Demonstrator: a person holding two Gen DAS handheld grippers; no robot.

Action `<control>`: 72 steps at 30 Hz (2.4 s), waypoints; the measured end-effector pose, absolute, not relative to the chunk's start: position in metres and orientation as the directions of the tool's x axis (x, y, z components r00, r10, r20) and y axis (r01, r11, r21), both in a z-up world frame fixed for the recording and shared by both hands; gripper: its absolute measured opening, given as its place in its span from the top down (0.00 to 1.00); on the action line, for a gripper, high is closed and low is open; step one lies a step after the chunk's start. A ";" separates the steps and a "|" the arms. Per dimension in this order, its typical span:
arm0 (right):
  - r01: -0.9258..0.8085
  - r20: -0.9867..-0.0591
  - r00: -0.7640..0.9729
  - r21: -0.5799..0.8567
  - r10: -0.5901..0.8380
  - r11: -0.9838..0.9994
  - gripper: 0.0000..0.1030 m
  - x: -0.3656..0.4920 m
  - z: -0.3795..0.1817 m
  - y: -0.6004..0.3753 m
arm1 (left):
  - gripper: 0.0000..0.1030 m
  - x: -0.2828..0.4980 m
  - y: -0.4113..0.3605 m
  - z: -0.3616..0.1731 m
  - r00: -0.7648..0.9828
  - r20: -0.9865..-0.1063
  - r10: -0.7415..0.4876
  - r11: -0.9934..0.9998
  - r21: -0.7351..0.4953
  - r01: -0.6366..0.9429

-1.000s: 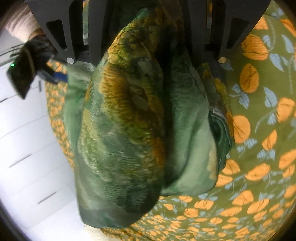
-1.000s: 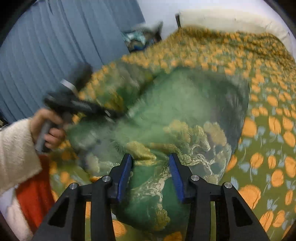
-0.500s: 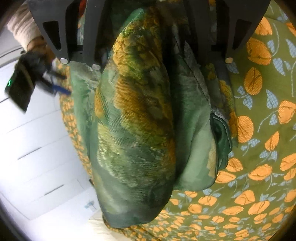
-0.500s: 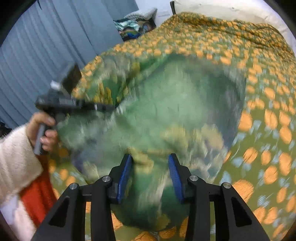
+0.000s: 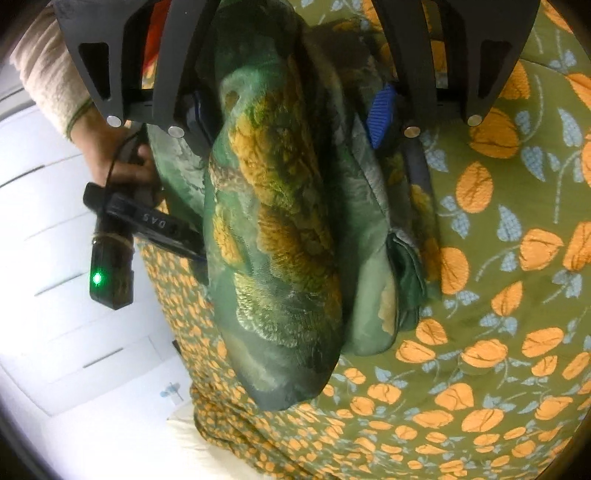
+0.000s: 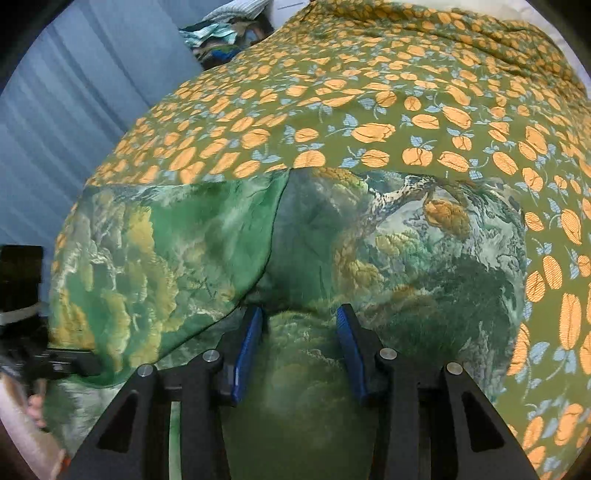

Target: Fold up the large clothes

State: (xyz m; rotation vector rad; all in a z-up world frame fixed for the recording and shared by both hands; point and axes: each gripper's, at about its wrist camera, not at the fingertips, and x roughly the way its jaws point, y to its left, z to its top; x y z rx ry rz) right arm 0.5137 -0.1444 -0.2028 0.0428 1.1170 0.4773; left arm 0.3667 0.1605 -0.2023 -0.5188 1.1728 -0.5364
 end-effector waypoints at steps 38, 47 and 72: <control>-0.688 -0.772 0.334 0.192 0.541 0.700 0.62 0.320 -0.196 -0.014 | 0.15 0.326 0.195 -0.200 0.353 -0.756 -0.551 0.810 -0.587 0.006; -0.683 -0.730 0.412 0.149 0.546 0.715 0.55 0.305 -0.173 -0.024 | 0.13 0.316 0.201 -0.178 0.406 -0.682 -0.608 0.746 -0.665 0.001; -0.522 -0.657 0.547 0.216 0.518 0.825 0.29 0.246 -0.112 -0.129 | 0.12 0.291 0.148 -0.100 0.611 -0.764 -0.208 0.977 -0.187 0.099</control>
